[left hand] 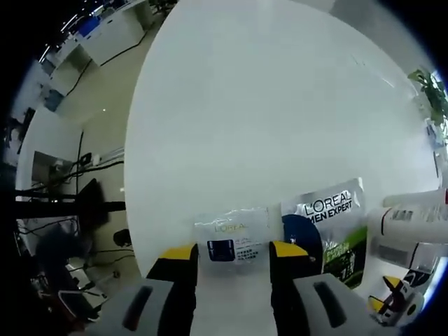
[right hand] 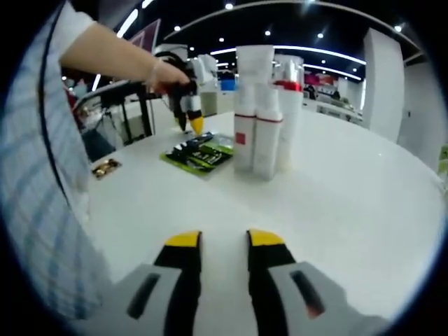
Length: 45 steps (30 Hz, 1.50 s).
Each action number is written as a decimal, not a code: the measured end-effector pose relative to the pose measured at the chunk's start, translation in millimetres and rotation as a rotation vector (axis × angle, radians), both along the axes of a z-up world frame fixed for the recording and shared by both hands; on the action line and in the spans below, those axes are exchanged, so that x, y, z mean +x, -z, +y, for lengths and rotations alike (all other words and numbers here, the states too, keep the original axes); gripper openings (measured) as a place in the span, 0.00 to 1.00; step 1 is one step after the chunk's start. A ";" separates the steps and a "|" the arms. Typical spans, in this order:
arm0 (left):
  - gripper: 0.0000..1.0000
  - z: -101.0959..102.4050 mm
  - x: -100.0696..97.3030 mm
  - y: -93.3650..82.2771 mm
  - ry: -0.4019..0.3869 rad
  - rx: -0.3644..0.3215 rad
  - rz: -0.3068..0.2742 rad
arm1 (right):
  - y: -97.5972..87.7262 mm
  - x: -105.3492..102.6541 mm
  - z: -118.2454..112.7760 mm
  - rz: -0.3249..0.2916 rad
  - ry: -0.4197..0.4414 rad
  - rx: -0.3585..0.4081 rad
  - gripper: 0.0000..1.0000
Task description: Arrange the skincare products in the storage area until every visible bottle or jar stands upright without overlapping.
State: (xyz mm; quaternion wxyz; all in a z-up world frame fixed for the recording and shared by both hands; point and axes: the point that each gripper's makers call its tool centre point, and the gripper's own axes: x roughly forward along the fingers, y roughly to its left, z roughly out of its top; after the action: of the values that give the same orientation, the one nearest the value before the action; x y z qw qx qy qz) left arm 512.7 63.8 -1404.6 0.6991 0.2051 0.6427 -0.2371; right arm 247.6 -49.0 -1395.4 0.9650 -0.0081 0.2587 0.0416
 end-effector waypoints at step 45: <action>0.46 -4.6 8.2 -9.8 -0.002 -0.072 -0.057 | -1.3 2.3 0.5 0.002 -0.019 0.000 0.24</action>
State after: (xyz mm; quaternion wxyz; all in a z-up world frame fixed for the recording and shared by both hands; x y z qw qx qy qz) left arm 520.8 59.2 -1394.8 0.7244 0.1857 0.6137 -0.2534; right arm 249.9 -48.5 -1394.1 0.9643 -0.0106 0.2596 0.0510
